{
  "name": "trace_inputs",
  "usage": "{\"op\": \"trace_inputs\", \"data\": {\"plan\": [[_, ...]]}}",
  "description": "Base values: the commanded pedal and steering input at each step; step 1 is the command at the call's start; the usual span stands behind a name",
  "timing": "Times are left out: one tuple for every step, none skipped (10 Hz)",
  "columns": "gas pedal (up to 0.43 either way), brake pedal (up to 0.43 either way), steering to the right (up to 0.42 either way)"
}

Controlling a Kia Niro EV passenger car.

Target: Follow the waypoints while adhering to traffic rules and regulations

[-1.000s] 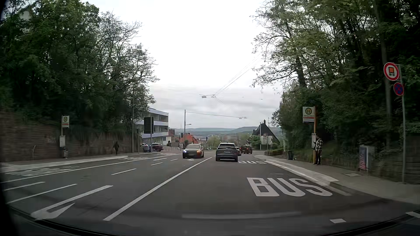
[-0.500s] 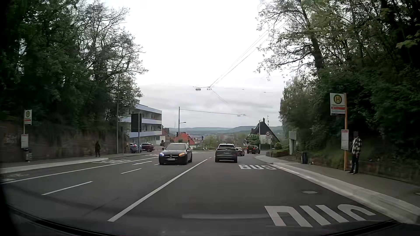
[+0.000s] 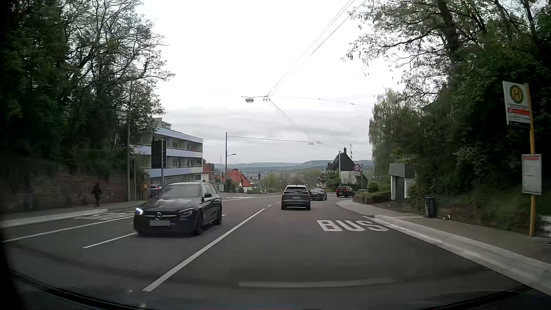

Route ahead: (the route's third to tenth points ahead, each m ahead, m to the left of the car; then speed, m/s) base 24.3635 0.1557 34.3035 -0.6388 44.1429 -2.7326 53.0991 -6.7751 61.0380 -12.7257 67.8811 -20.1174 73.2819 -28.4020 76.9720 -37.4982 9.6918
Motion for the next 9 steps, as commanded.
{"op": "trace_inputs", "data": {"plan": [[0.000, 0.000, 0.012], [0.000, 0.000, 0.012], [0.000, 0.000, 0.012], [0.000, 0.000, 0.012], [0.000, 0.000, 0.012], [0.000, 0.000, 0.012], [0.000, 0.000, 0.013], [0.000, 0.000, 0.010], [0.000, 0.000, 0.005]]}}
